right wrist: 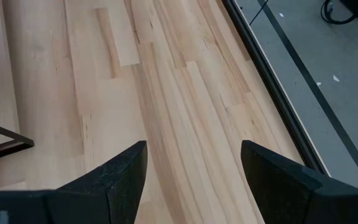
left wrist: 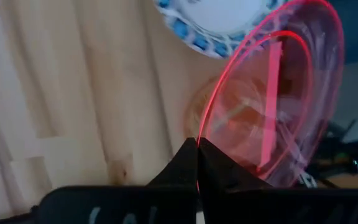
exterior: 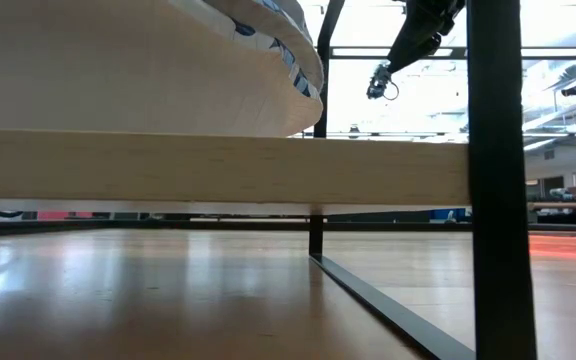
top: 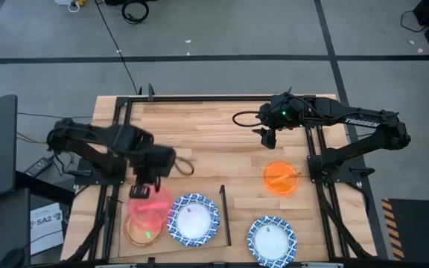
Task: Place and stack plates onto a shelf
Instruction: Stack the pink plate on top of the green plate on the shelf
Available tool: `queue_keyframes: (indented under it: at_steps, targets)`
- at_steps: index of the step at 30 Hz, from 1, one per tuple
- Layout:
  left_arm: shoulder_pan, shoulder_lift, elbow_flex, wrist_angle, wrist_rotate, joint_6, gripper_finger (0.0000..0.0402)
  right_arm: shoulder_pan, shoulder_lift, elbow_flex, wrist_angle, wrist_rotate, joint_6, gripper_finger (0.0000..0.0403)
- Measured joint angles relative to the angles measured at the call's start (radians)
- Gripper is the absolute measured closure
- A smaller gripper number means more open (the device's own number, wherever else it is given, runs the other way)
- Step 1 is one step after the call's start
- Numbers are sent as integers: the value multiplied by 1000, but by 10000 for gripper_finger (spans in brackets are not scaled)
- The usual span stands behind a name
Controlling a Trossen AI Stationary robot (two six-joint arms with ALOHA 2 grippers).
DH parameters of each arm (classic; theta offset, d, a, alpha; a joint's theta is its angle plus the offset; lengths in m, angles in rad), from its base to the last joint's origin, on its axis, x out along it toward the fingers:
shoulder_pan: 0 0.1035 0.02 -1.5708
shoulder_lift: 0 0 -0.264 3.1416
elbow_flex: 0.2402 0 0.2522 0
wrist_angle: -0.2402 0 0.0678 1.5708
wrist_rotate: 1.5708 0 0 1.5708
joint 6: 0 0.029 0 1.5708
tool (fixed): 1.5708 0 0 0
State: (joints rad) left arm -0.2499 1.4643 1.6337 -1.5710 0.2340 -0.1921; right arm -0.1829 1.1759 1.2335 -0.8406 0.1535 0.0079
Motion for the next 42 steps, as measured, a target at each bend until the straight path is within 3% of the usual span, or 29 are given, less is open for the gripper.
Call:
queue_keyframes:
  at_steps: [7, 15, 22, 42]
  targets:
    - [-168, 0, -37, 0, -7, -134, 400, 0, 0, 0, 0, 0, 0, 137]
    - [-282, 1, -190, 72, -12, -243, 398, 0, 0, 0, 1, 0, 0, 137]
    - [-298, 1, -293, 208, -12, -242, 397, 0, 0, 0, 1, 0, 0, 137]
    - [-298, 1, -542, 393, 7, -231, 395, 0, 0, 0, 1, 0, 0, 137]
